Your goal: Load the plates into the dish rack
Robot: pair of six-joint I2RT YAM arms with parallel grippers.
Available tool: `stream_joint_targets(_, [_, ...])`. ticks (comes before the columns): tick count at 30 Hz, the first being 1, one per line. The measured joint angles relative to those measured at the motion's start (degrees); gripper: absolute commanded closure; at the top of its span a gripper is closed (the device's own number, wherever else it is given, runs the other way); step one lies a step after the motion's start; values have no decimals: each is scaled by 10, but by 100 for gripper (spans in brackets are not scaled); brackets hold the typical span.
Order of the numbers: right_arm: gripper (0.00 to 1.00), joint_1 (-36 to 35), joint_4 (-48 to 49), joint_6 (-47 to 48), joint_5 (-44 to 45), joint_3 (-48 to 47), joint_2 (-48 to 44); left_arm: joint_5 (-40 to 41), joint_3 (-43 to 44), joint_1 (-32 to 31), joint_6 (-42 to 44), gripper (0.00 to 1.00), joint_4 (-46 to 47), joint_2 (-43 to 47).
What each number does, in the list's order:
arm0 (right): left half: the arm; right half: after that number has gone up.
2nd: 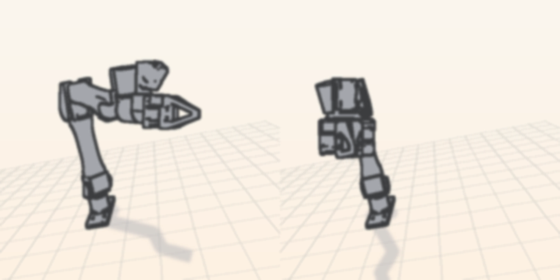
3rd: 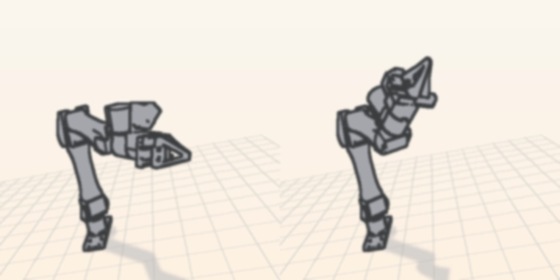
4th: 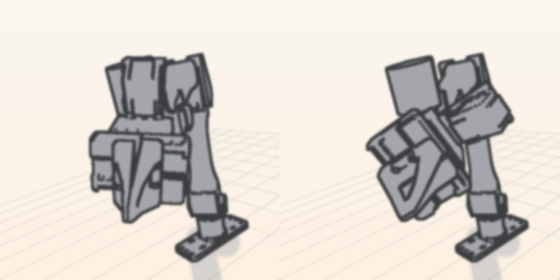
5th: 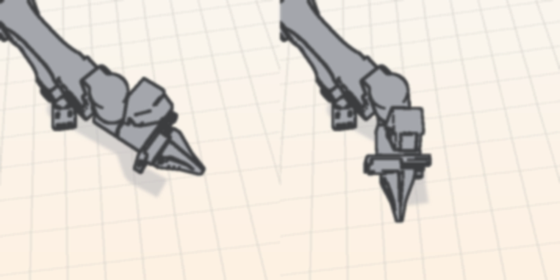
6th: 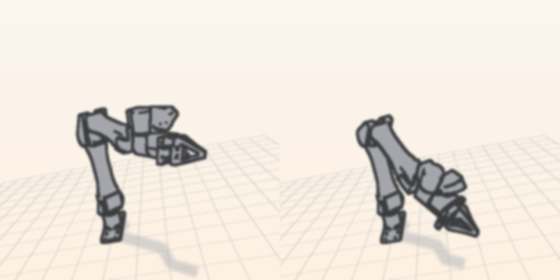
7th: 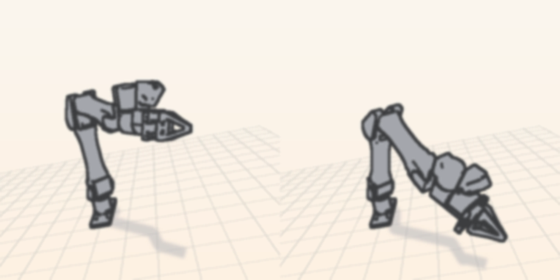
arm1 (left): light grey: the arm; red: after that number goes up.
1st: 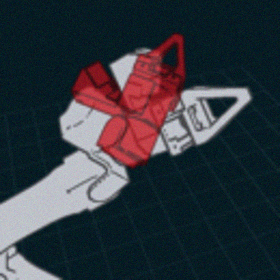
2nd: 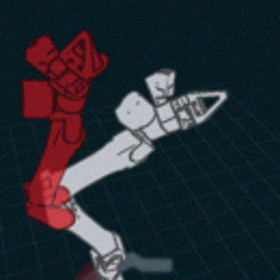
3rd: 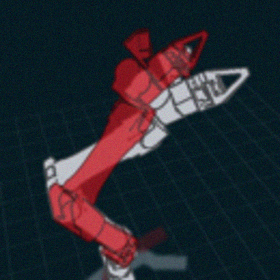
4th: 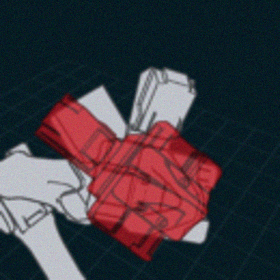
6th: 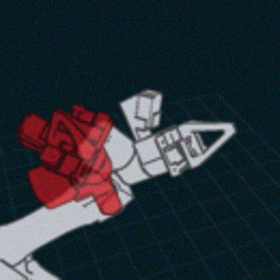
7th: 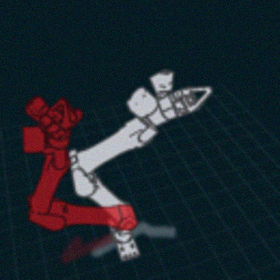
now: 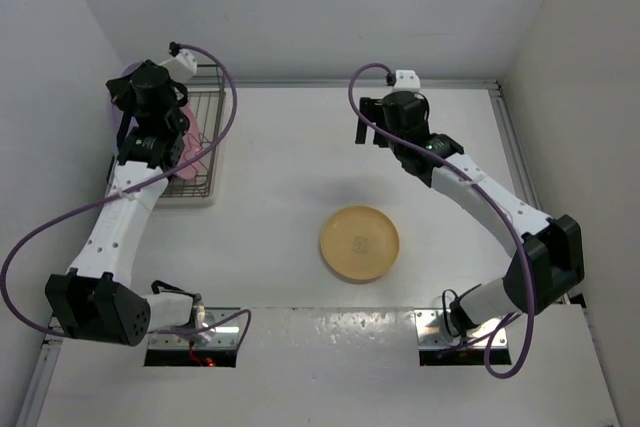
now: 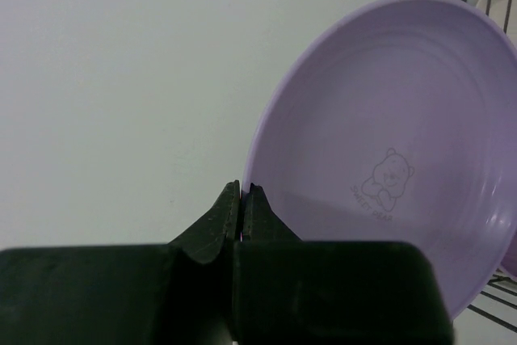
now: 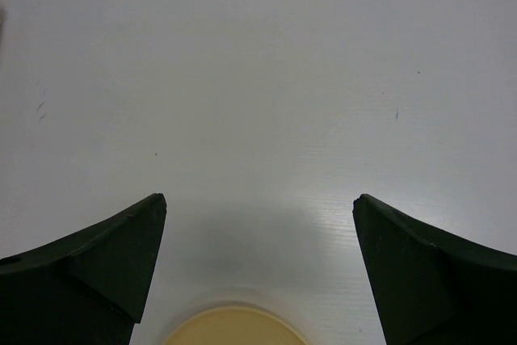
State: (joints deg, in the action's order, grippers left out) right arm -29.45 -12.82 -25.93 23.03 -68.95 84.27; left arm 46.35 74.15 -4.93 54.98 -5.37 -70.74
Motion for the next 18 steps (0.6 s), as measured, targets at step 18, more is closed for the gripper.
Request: stream_joint_targets(18, [1,1,-10,0,18,13,-18,121,-56,-78,30,100,74,-76])
